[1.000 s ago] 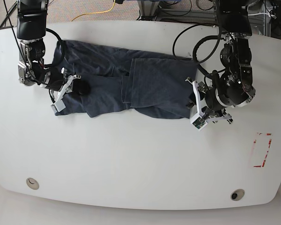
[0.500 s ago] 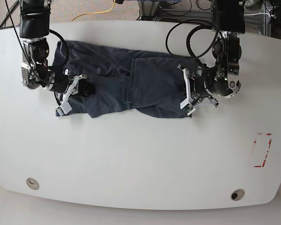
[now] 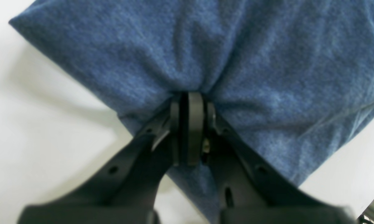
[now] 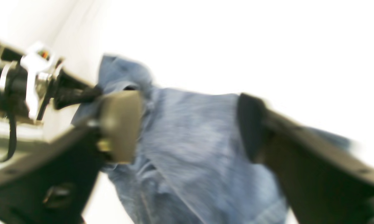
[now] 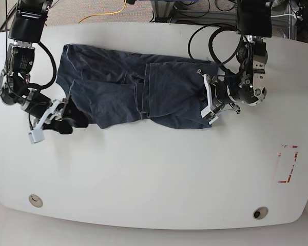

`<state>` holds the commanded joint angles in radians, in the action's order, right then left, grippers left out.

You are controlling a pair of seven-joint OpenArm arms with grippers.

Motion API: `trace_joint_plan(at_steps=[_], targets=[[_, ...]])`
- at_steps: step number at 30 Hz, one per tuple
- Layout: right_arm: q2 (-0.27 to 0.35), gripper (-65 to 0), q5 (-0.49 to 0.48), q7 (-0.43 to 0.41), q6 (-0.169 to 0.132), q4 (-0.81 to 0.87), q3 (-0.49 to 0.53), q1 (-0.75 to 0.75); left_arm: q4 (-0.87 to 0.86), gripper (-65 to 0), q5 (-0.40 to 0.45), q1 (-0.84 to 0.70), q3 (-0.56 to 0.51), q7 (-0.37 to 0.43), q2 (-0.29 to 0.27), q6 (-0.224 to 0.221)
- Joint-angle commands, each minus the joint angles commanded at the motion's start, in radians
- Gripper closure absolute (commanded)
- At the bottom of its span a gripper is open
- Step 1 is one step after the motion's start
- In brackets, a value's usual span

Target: Layout the t-shirt on the table in an organized manner, then fold the t-shirt properly

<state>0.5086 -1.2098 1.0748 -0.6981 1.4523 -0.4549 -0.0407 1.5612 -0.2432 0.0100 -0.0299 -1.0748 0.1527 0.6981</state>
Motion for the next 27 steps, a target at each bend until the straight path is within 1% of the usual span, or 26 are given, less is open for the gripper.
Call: trace_joint_plan(at_steps=[2, 5, 8, 11, 14, 18, 21, 25, 27], targets=[[0.0, -65.0, 0.0, 0.026, 0.0, -0.041, -0.075, 0.014, 0.018, -1.7, 0.0, -0.012, -0.002, 0.0, 0.005, 0.0], [0.002, -65.0, 0.003, 0.074, 0.0, -0.107, -0.14, 0.017, 0.034, -1.7, 0.0, -0.026, -0.002, 0.0, 0.005, 0.0], [0.015, -65.0, 0.003, 0.117, 0.0, -0.198, -0.18, 0.026, 0.035, -1.7, -0.002, -0.029, 0.0, 0.0, 0.005, 0.0], [0.021, -65.0, 0.003, 0.121, 0.0, -0.238, -0.181, 0.054, 0.035, -1.7, -0.002, -0.031, 0.0, 0.0, 0.005, 0.0], [0.021, -65.0, 0.003, 0.121, 0.0, -0.239, -0.178, 0.083, 0.032, -1.7, -0.002, -0.031, 0.0, 0.0, 0.005, 0.0], [-0.014, -65.0, 0.003, 0.121, 0.0, -0.239, -0.176, 0.114, 0.034, -1.7, -0.002, -0.029, 0.0, 0.0, 0.005, 0.0], [-0.023, -65.0, 0.003, 0.121, 0.0, -0.242, -0.176, 0.132, 0.034, -1.7, -0.002, -0.028, 0.0, 0.0, 0.005, 0.0], [-0.06, -65.0, 0.003, 0.123, 0.0, -0.239, -0.173, 0.157, 0.034, -1.7, -0.002, -0.026, 0.0, -0.002, 0.005, 0.0], [-0.072, -65.0, 0.003, 0.126, 0.0, -0.239, -0.16, 0.157, 0.034, -1.7, -0.002, -0.026, 0.0, -0.002, 0.005, 0.0]])
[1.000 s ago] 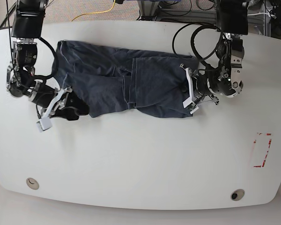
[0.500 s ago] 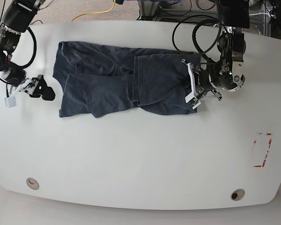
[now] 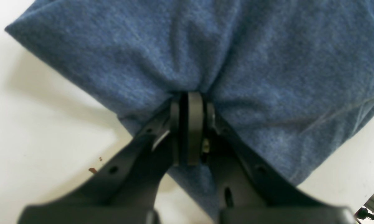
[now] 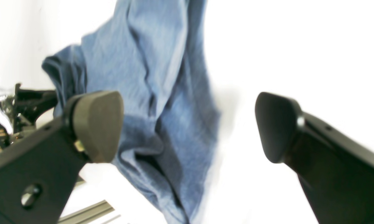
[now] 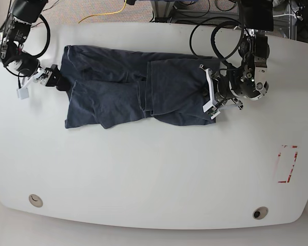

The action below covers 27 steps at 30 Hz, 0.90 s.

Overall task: Layout the t-shirt on the table in an organized manner, then fold the t-shirt properly
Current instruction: 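Move the right gripper back and grasp the t-shirt's other end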

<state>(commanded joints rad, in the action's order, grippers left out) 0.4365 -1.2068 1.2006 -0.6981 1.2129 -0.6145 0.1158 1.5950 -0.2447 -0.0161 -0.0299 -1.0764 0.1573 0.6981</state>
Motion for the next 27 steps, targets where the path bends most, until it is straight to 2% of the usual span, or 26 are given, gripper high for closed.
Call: trace_joint_plan(at_steps=[7, 11, 18, 19, 22, 23, 24, 25, 26, 27], targets=[[-0.037, -65.0, -0.002, -0.003, 0.0, 0.002, 0.124, -0.015, 0.0, -1.7, -0.002, 0.0, -0.003, 0.0, 0.0, 0.0], [-0.072, -65.0, 0.0, -0.003, 0.0, 0.002, 0.132, -0.049, 0.0, -1.7, -0.002, -0.002, -0.003, 0.0, 0.0, 0.0], [-0.084, -64.2, 0.0, -0.003, 0.0, 0.002, 0.153, -0.094, 0.0, -1.7, -0.003, -0.005, 0.0, 0.0, 0.0, 0.0], [-0.084, -61.8, 0.0, -0.003, 0.0, 0.002, 0.155, -0.095, 0.0, -1.7, -0.003, -0.005, 0.0, 0.0, 0.0, 0.0], [-0.084, -48.7, 0.0, -0.003, 0.0, 0.002, 0.16, -0.114, 0.0, -1.7, -0.003, -0.005, 0.0, 0.0, 0.0, 0.0], [-0.084, -40.7, 0.0, -0.003, 0.0, 0.002, 0.16, -0.12, 0.0, -1.7, -0.003, -0.005, 0.0, 0.0, 0.0, 0.0], [-0.084, -38.4, 0.0, -0.003, 0.0, 0.002, 0.16, -0.12, 0.0, -1.7, -0.003, -0.005, 0.0, 0.0, 0.0, 0.0], [-0.084, -32.0, 0.0, -0.002, 0.0, 0.002, 0.161, -0.123, 0.0, -1.7, -0.003, -0.005, 0.0, 0.0, 0.0, 0.0], [-0.084, -26.5, 0.0, -0.002, 0.008, 0.002, 0.161, -0.124, 0.0, -1.7, -0.003, -0.005, 0.0, 0.0, 0.0, 0.0], [-0.084, -23.6, 0.0, -0.002, 0.021, 0.002, 0.161, -0.124, 0.0, -1.7, -0.003, -0.005, 0.0, 0.0, -0.002, 0.0]])
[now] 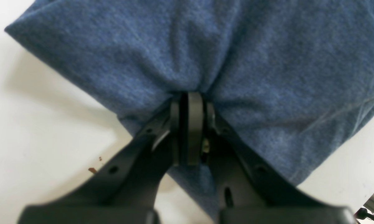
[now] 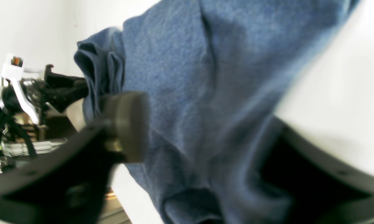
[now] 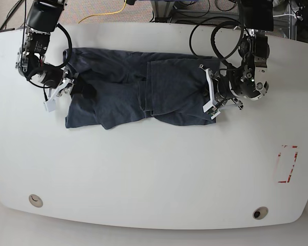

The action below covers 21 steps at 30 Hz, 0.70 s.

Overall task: Layout the t-shirt on the table in an organized manner, then fold the t-shirt properly
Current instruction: 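Move the right gripper back and grasp the t-shirt's other end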

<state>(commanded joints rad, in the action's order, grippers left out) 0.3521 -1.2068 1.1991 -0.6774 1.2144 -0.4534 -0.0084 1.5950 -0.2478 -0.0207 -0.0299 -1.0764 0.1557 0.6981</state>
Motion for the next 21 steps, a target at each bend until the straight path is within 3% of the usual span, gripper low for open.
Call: trace_joint_plan(at_steps=[2, 9, 13, 17, 21], targets=[[0.0, -15.7, 0.0, 0.0, 0.052, 0.0, 0.0, -0.009, 0.0, -1.7, 0.003, 0.005, 0.0, 0.0, -0.002, 0.0], [0.018, -2.1, 0.026, -0.003, 0.16, 0.115, 0.046, -0.023, -0.002, -1.7, 0.003, 0.008, -0.003, 0.0, -0.006, 0.0], [0.025, 0.0, 0.109, -0.003, 0.238, 0.282, 0.055, -0.032, -0.006, -1.7, 0.005, 0.008, -0.005, 0.0, -0.023, 0.0], [0.032, 0.0, 0.198, -0.003, 0.292, 0.42, 0.11, -0.037, -0.008, -1.9, 0.006, 0.008, -0.006, 0.0, -0.041, 0.0], [0.063, 0.0, 0.239, -0.003, 0.301, 0.503, 0.163, -0.037, -0.009, -1.9, 0.0, 0.009, -0.008, 0.0, -0.048, 0.0]])
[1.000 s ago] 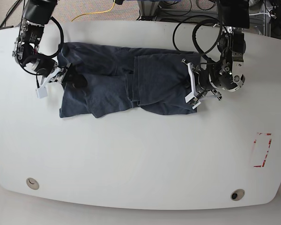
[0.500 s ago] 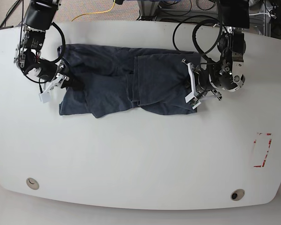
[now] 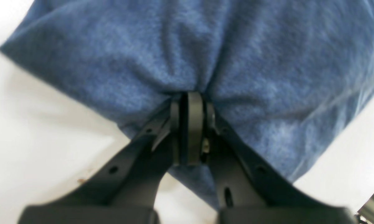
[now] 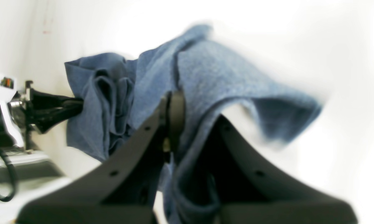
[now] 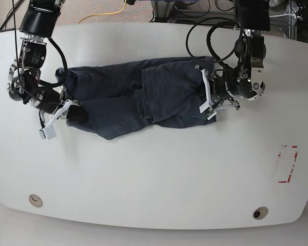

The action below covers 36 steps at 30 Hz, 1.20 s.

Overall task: Layout the t-shirt on the table in an organized manner, then fold the t-shirt properly
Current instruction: 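Move the right gripper back and grasp the t-shirt's other end, then push both grippers toward each other, folding the t-shirt ends inward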

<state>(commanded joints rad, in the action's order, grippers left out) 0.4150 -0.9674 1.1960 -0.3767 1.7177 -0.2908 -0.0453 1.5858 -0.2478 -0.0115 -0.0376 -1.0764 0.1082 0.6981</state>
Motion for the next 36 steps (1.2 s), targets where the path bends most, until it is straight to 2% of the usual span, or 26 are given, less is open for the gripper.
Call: trace_joint_plan(at_steps=[5, 14, 27, 30, 36], targets=[[0.025, 0.0, -0.002, 0.003, 0.0, 0.081, 0.061, 0.008, 0.0, -1.9, 0.005, 0.028, -0.02, 0.0, -0.04, 0.0], [0.029, 0.0, 0.0, 0.005, -0.003, 0.195, 0.175, 0.009, -0.003, -2.1, 0.006, 0.034, -0.02, 0.0, -0.092, 0.0], [0.021, 0.0, -0.002, 0.005, -0.009, 0.27, 0.374, -0.015, -0.11, -2.1, -0.002, 0.069, -0.02, 0.005, -0.101, 0.0], [-0.006, 0.0, 0.003, 0.005, -0.009, 0.273, 0.42, -0.032, -0.112, -2.1, 0.003, 0.091, -0.017, 0.005, -0.114, 0.0], [-0.057, -0.2, 0.006, 0.005, -0.009, 0.272, 0.423, -0.055, -0.112, -2.1, 0.003, 0.1, -0.018, 0.005, -0.132, 0.0]])
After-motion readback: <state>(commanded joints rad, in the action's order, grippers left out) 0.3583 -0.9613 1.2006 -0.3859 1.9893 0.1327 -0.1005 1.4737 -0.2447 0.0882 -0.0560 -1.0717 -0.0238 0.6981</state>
